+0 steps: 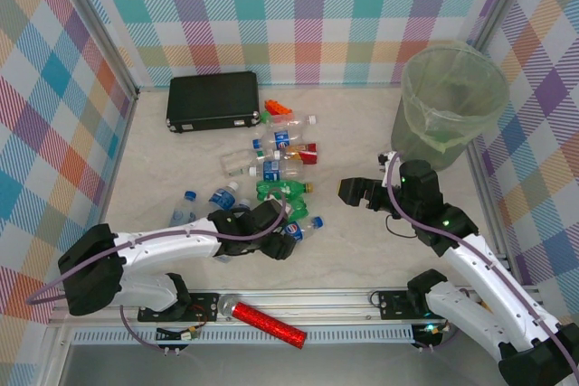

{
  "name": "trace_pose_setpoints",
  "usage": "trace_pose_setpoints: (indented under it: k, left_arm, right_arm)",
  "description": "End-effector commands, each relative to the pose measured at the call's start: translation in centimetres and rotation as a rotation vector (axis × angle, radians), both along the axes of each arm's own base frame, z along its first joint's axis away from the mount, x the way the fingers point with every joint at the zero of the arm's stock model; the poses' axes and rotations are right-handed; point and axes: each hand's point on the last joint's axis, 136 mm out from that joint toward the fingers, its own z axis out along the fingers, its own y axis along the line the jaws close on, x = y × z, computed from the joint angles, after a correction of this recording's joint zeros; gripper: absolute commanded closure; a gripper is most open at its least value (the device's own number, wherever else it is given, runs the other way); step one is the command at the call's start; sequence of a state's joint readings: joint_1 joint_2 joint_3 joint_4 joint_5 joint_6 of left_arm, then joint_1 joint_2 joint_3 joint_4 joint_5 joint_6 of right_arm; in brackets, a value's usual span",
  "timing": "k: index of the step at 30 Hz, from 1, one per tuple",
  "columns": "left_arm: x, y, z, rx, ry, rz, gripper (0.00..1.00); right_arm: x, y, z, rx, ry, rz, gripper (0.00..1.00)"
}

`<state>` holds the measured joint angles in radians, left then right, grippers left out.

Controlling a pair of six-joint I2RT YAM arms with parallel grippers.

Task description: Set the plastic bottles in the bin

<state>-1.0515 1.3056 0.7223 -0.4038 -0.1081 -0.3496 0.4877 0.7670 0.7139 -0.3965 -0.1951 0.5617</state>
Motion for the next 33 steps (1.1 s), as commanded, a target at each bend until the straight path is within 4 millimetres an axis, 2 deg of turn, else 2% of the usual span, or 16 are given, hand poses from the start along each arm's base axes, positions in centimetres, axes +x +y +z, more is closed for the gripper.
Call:
trace_pose_setpoints:
  k: [1, 6, 16, 23, 28, 33]
  left_arm:
    - [-1.0, -1.3, -0.6, 0.002, 0.013, -0.053, 0.23]
    - [-1.6, -2.3, -1.2, 0.055, 0.003, -0.086, 0.24]
    - [-0.8, -3.9, -2.2, 0.115, -0.009, -0.136, 0.25]
    - [-0.8, -4.8, -3.5, 0.115, 0.019, -0.144, 0.43]
    - [-0.5, -5.2, -1.4, 0.046, -0.013, -0.123, 0.5]
    - [-0.3, -5.7, 2.2, -0.072, -0.063, -0.096, 0.48]
  right_arm:
    - [-0.2, 0.2, 0.3, 0.006, 0.003, 0.004, 0.01]
    - [-0.3, 0.1, 0.2, 0.001, 0.005, 0.002, 0.01]
    - [-0.7, -0.1, -0.2, -0.001, 0.026, -0.002, 0.01]
    - [-1.0, 0.3, -0.2, 0.035, 0.047, 0.009, 0.01]
    - [-1.1, 0.9, -0.5, 0.077, 0.082, 0.021, 0.01]
    - [-1.3, 2.2, -0.6, 0.155, 0.124, 0.059, 0.0]
